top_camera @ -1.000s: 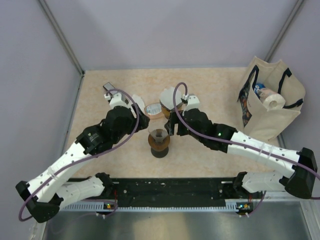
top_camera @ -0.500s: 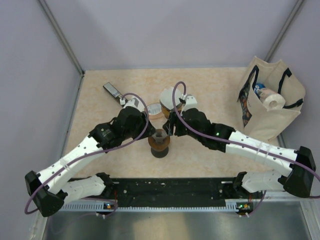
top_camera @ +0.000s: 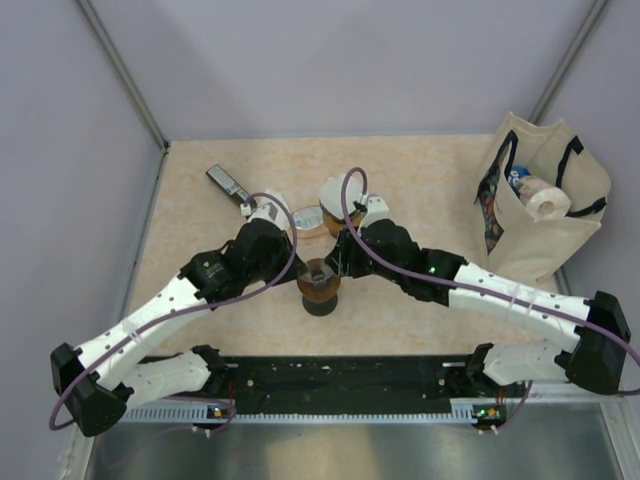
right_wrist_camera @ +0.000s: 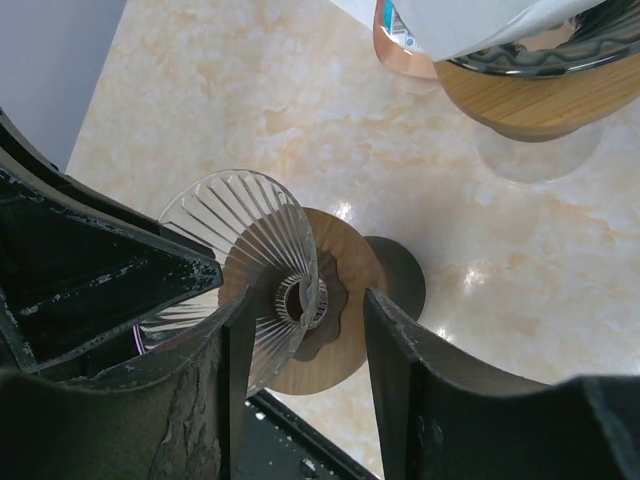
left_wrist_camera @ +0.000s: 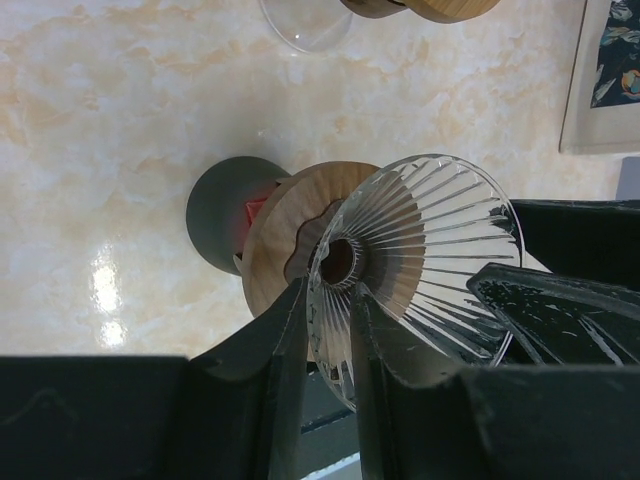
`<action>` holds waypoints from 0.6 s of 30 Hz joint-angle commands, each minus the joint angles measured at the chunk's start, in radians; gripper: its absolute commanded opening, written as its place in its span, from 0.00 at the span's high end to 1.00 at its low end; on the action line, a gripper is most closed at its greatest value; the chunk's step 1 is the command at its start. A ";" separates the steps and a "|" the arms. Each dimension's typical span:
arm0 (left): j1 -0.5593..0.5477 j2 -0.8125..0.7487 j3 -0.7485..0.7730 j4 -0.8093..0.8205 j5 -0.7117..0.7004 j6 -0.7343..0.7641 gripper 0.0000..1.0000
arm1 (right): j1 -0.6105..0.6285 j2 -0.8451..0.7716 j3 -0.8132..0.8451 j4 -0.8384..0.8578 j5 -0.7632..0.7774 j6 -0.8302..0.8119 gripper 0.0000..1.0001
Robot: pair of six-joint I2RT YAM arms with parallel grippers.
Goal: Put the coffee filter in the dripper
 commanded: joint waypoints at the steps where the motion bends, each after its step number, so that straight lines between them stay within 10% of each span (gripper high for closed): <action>1: 0.003 -0.040 -0.021 0.066 0.005 -0.005 0.74 | -0.009 0.014 -0.006 0.053 -0.043 0.011 0.54; 18: 0.003 0.006 -0.021 0.067 0.001 0.034 0.94 | -0.009 0.027 -0.039 0.022 -0.055 0.002 0.97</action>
